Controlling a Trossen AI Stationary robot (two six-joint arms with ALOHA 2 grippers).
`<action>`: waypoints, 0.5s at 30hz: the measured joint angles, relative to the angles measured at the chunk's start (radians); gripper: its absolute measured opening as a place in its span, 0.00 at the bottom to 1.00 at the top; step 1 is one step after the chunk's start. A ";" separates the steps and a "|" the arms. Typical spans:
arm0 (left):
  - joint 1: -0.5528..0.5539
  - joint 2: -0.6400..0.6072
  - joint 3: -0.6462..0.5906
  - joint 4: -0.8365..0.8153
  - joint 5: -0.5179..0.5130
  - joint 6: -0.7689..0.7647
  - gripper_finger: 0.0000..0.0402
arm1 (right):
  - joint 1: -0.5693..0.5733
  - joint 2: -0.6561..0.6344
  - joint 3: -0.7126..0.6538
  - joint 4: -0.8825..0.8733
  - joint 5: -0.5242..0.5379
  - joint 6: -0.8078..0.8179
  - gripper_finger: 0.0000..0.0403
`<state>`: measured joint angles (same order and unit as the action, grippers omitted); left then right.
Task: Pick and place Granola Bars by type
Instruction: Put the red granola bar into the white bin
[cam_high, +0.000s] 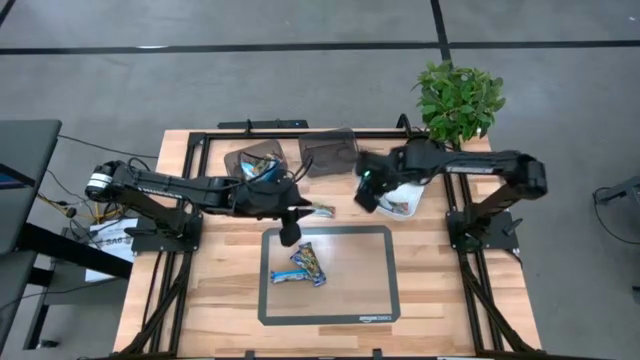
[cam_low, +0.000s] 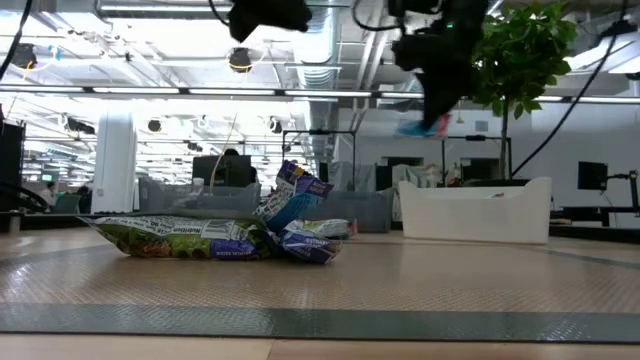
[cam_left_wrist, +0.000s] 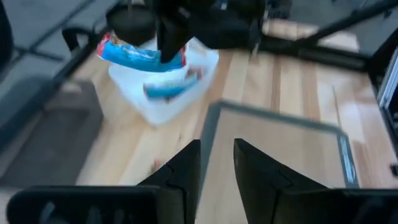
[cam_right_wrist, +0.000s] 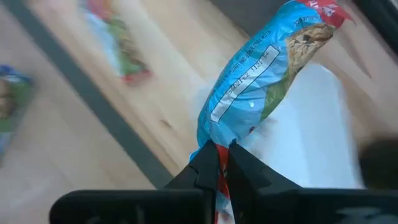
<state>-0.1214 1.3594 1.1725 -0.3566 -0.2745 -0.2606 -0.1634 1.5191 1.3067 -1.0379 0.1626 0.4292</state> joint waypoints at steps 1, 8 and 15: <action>0.005 0.000 0.000 0.025 0.002 0.015 0.22 | -0.019 -0.015 0.000 -0.036 0.001 0.008 0.03; 0.043 0.000 0.000 0.109 0.052 0.063 0.22 | -0.118 -0.034 -0.010 -0.192 -0.058 0.035 0.03; 0.051 0.000 0.000 0.105 0.079 0.066 0.22 | -0.149 0.010 -0.060 -0.194 -0.115 0.012 0.08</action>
<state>-0.0708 1.3594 1.1725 -0.2516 -0.1959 -0.1947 -0.3122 1.5289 1.2467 -1.2316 0.0479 0.4409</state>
